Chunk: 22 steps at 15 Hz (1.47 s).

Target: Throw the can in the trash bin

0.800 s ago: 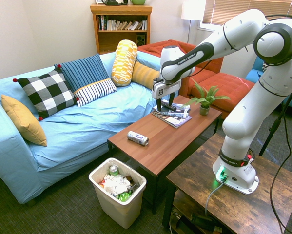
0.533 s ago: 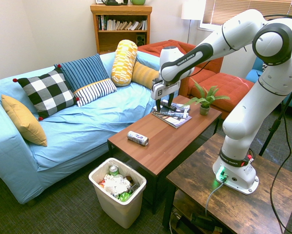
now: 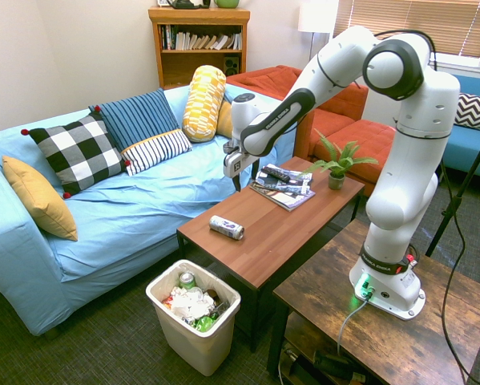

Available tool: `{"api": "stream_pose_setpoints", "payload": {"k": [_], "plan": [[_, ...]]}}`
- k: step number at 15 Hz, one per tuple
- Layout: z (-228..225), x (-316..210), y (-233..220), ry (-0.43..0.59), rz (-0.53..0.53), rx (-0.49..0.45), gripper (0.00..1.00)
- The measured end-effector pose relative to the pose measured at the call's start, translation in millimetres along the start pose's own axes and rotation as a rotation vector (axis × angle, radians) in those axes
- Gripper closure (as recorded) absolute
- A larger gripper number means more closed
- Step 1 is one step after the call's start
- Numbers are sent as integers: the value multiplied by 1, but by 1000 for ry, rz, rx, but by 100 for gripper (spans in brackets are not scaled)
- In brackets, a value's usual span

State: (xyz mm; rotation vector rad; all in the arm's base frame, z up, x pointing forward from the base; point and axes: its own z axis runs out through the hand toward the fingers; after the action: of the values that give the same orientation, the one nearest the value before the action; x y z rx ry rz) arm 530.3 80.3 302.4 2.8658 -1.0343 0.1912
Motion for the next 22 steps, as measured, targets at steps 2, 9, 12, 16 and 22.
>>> {"api": "stream_pose_setpoints", "payload": {"k": [2, 9, 12, 16, 22], "plan": [[26, 4, -22, -20, -22, -5, 0], [123, -17, -53, -83, -75, -55, 0], [152, -26, -54, -99, -85, -75, 0], [181, -25, -57, -110, -99, -88, 0], [197, -26, -64, -104, -125, -86, 100]]}}
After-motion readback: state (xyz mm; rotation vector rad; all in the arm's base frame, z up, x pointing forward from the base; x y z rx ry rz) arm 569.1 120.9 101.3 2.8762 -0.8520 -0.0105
